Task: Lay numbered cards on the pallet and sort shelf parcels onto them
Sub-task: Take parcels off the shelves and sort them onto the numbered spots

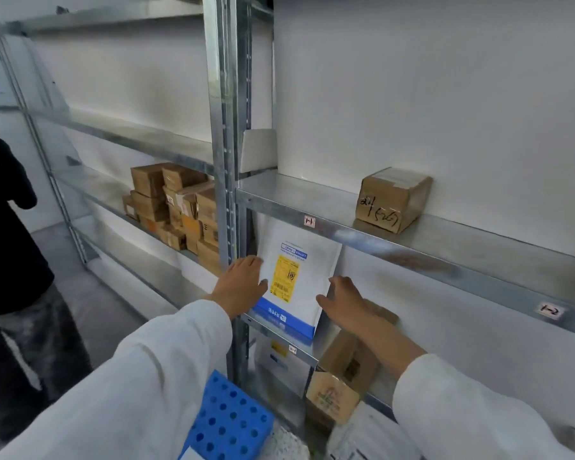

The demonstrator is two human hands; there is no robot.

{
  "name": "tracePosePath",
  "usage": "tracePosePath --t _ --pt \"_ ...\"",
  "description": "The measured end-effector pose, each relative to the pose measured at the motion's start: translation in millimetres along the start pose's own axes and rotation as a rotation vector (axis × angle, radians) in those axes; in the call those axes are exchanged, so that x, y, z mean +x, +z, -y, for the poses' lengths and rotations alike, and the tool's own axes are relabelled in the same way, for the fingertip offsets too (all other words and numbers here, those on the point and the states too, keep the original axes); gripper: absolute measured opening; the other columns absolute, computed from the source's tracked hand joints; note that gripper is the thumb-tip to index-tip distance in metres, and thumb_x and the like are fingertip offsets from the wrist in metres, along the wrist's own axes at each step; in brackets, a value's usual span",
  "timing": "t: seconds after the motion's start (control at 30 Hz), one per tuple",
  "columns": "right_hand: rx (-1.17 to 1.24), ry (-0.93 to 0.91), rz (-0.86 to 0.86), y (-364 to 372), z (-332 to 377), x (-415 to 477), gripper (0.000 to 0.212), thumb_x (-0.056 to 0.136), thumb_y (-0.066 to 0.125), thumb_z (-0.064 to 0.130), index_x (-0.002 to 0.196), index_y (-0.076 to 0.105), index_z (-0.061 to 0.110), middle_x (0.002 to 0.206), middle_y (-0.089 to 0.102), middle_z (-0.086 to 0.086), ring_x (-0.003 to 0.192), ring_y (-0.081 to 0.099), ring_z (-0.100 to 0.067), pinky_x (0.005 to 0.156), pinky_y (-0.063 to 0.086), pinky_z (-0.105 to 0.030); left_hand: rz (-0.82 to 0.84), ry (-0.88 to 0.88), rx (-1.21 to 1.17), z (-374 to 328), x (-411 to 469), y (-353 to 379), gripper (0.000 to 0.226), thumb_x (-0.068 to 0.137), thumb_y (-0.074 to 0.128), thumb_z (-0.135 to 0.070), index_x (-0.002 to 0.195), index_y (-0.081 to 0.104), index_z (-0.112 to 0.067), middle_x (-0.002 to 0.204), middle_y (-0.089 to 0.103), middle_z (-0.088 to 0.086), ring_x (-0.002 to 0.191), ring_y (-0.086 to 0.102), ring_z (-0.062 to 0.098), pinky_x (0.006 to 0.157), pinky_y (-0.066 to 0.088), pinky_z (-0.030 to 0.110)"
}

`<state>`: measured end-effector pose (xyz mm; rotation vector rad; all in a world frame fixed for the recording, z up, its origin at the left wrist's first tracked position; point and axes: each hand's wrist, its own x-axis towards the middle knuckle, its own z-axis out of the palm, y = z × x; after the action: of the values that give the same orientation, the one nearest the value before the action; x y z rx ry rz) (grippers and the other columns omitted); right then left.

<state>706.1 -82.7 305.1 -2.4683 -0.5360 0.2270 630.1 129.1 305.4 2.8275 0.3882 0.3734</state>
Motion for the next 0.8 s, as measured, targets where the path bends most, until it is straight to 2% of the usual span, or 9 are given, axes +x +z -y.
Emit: tracePosePath --t 0.17,0.23,0.37,0.47,0.53,0.6,0.67,0.73,0.8 --pt "-0.030 0.164 0.010 9.1 -14.5 58.0 0.053 0.093 0.057 0.039 0.135 0.035 0.015 0.138 0.042 -0.006 0.123 0.048 -0.022 0.089 0.043 -0.028 0.078 -0.029 -0.062 24.0 72.5 42.5 0.051 0.096 0.049 -0.034 0.140 0.038 -0.011 0.140 0.045 0.007 0.126 0.046 0.026 0.105 0.041 0.040" --pt "-0.010 0.236 0.011 14.9 -21.9 77.9 0.060 0.093 0.057 0.040 0.139 0.031 0.012 0.142 0.038 -0.009 0.126 0.047 -0.026 0.095 0.044 -0.034 0.113 -0.014 -0.080 32.7 95.3 57.1 0.053 0.097 0.048 -0.031 0.142 0.035 -0.008 0.142 0.043 0.010 0.129 0.043 0.027 0.108 0.037 0.039" --pt "0.022 0.307 0.017 31.9 -33.3 108.0 0.068 0.091 0.060 0.043 0.140 0.028 0.010 0.143 0.037 -0.010 0.124 0.049 -0.027 0.088 0.043 -0.030 0.199 -0.094 -0.131 57.4 131.0 83.8 0.054 0.098 0.047 -0.029 0.143 0.030 -0.004 0.144 0.037 0.013 0.133 0.036 0.028 0.111 0.033 0.039" --pt "0.206 0.276 0.006 47.3 -39.6 128.5 0.063 0.089 0.066 0.036 0.137 0.033 0.012 0.138 0.045 -0.008 0.124 0.049 -0.024 0.092 0.042 -0.029 0.213 -0.244 -0.206 70.4 150.1 106.6 0.047 0.100 0.043 -0.028 0.138 0.031 -0.002 0.136 0.043 0.019 0.124 0.045 0.032 0.103 0.039 0.039" --pt "0.335 0.278 -0.022 54.9 -42.2 139.7 0.059 0.089 0.066 0.029 0.136 0.035 0.012 0.136 0.049 -0.007 0.127 0.049 -0.024 0.099 0.042 -0.031 0.214 -0.317 -0.336 73.2 163.6 120.8 0.043 0.103 0.037 -0.021 0.140 0.029 -0.003 0.134 0.043 0.023 0.120 0.050 0.033 0.099 0.043 0.037" --pt "0.465 0.304 -0.037 60.7 -45.1 147.5 0.056 0.091 0.065 0.023 0.138 0.037 0.014 0.135 0.050 -0.006 0.128 0.048 -0.024 0.102 0.042 -0.033 0.187 -0.396 -0.442 72.3 173.7 127.8 0.042 0.104 0.032 -0.024 0.141 0.032 -0.003 0.133 0.046 0.024 0.119 0.051 0.034 0.097 0.043 0.036" --pt "0.545 0.327 -0.025 66.6 -51.4 151.8 0.050 0.092 0.064 0.019 0.136 0.041 0.015 0.131 0.053 -0.004 0.123 0.051 -0.022 0.096 0.043 -0.029 0.170 -0.400 -0.516 71.9 180.6 136.5 0.046 0.103 0.033 -0.035 0.133 0.042 -0.003 0.128 0.053 0.022 0.114 0.054 0.033 0.092 0.042 0.038" --pt "0.579 0.354 0.000 72.3 -59.3 152.9 0.041 0.093 0.062 0.018 0.131 0.048 0.014 0.124 0.058 -0.003 0.110 0.055 -0.017 0.087 0.045 -0.025 0.187 -0.426 -0.582 73.1 186.8 145.4 0.044 0.102 0.035 -0.039 0.133 0.041 -0.007 0.125 0.055 0.018 0.108 0.053 0.029 0.086 0.040 0.037" --pt "0.567 0.362 0.022 80.2 -67.0 153.3 0.035 0.093 0.062 0.019 0.126 0.053 0.014 0.116 0.062 -0.001 0.100 0.057 -0.013 0.080 0.046 -0.022 0.235 -0.489 -0.644 76.7 189.0 150.3 0.042 0.102 0.038 -0.034 0.138 0.036 -0.010 0.128 0.053 0.017 0.113 0.052 0.031 0.091 0.042 0.039"
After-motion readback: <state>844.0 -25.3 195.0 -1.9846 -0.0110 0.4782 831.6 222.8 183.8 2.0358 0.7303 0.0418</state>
